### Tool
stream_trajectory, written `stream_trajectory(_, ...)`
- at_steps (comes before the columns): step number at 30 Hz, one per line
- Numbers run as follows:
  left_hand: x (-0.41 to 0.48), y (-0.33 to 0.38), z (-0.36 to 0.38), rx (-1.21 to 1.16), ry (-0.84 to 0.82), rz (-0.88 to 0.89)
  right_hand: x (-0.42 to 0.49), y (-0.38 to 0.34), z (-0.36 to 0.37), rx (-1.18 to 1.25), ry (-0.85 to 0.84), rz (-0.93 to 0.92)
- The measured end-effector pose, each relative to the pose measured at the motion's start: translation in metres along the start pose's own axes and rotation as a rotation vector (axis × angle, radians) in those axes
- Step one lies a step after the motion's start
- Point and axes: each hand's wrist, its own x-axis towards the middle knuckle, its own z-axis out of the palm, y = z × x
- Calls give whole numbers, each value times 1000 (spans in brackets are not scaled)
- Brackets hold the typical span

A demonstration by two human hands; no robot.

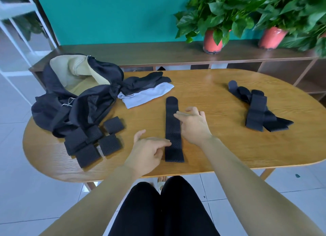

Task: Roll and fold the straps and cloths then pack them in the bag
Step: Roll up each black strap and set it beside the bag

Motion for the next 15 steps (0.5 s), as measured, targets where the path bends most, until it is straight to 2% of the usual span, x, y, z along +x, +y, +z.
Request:
stream_trajectory(7,-7,4,-8,8,-135,-74,-61,0,2,426,103,102)
stream_trajectory(12,-13,1,6,-6,-187,-86,-89,-4,12,510,-21,148)
stream_trajectory(15,-13,0,13,-38,-127,-120,-95,-5,14,506,-73,157)
